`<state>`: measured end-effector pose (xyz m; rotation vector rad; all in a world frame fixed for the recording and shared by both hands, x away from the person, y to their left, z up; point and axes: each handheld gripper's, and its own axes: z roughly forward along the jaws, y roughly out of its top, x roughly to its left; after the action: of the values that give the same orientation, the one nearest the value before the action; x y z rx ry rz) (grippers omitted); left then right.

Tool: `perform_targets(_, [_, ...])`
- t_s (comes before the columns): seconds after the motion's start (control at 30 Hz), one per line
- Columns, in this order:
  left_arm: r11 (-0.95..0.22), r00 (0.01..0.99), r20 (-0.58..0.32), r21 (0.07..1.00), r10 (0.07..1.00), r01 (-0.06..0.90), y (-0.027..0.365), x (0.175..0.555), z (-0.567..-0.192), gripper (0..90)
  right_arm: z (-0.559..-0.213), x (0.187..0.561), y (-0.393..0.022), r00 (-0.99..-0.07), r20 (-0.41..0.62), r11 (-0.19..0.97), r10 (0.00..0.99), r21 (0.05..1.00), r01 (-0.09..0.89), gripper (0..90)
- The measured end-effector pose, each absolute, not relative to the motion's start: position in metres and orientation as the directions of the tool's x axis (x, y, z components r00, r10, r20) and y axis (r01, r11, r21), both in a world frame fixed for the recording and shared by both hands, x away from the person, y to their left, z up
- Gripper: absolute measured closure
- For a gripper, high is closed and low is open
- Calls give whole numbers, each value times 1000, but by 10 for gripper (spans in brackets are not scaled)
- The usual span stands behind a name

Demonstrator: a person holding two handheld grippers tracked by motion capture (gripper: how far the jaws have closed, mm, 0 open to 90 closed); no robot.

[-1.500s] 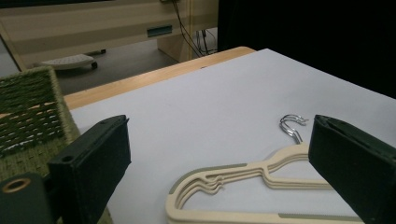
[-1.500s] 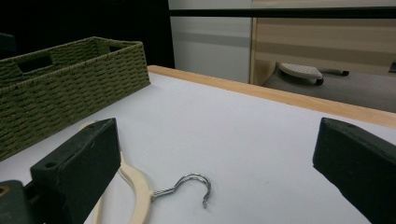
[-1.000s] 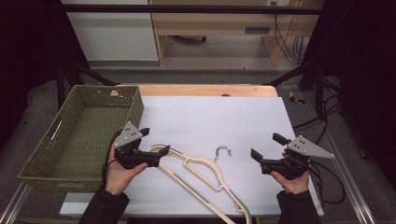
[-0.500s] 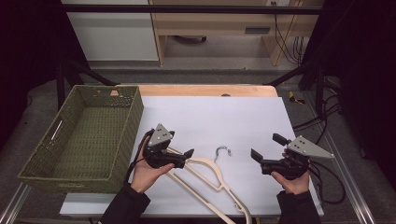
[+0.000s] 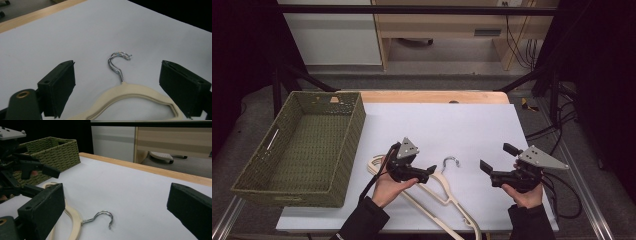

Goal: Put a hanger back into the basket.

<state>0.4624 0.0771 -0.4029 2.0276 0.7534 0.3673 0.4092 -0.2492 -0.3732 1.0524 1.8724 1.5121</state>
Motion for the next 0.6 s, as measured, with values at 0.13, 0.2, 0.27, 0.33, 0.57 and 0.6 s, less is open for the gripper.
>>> perform_targets(0.13, [-409, 772, -38, 831, 635, 377, 65, 466, -410, 148, -373, 409, -250, -570, 82, 79, 818, 964, 253, 21])
perform_targets(0.2, [-412, 773, -40, 828, 633, 380, 61, 468, -413, 162, -373, 409, -250, -570, 83, 80, 818, 964, 254, 21])
perform_targets(0.27, [-418, 774, -43, 822, 632, 387, 56, 470, -417, 177, -373, 409, -250, -571, 84, 77, 817, 964, 253, 21])
perform_targets(0.33, [-427, 776, -44, 815, 629, 391, 51, 471, -420, 192, -373, 409, -250, -573, 80, 81, 816, 965, 250, 21])
perform_targets(0.57, [-453, 778, -45, 792, 626, 410, 36, 478, -433, 255, -373, 408, -250, -572, 85, 78, 816, 964, 254, 21])
perform_targets(0.6, [-457, 779, -44, 788, 625, 412, 35, 479, -434, 268, -373, 408, -250, -571, 86, 77, 816, 964, 255, 21])
